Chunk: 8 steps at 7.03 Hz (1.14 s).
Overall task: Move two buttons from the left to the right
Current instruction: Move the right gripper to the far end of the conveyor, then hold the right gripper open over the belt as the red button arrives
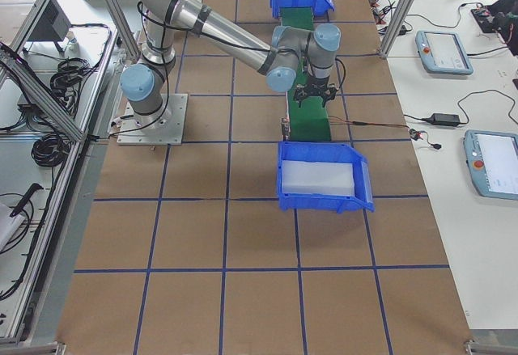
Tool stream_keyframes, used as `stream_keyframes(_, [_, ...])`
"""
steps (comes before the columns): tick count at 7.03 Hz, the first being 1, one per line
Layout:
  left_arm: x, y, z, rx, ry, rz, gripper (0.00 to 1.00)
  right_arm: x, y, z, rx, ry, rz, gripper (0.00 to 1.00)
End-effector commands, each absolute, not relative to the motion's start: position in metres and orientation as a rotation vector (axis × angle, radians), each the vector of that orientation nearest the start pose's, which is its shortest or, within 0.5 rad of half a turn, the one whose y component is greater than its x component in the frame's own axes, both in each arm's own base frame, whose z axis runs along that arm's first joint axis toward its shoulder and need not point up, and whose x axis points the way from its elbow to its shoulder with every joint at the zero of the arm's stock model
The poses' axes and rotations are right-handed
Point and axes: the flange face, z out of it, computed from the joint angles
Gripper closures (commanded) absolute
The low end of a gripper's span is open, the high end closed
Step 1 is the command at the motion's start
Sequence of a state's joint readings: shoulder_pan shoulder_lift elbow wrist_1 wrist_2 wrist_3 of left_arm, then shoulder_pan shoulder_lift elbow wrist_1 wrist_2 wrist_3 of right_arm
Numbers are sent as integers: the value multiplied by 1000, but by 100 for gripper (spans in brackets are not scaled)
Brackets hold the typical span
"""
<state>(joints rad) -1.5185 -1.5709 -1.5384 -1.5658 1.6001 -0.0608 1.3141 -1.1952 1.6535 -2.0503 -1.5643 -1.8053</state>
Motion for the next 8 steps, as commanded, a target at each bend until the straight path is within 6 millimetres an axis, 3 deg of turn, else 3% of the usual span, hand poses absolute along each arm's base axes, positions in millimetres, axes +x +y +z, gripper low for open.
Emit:
stream_keyframes(1, [-106, -499, 506, -177, 3107, -60, 0, -24, -624, 288, -2210, 2251, -41, 8])
stream_keyframes(8, [-106, -498, 506, -178, 3110, -62, 0, -24, -624, 289, -2202, 2260, -44, 7])
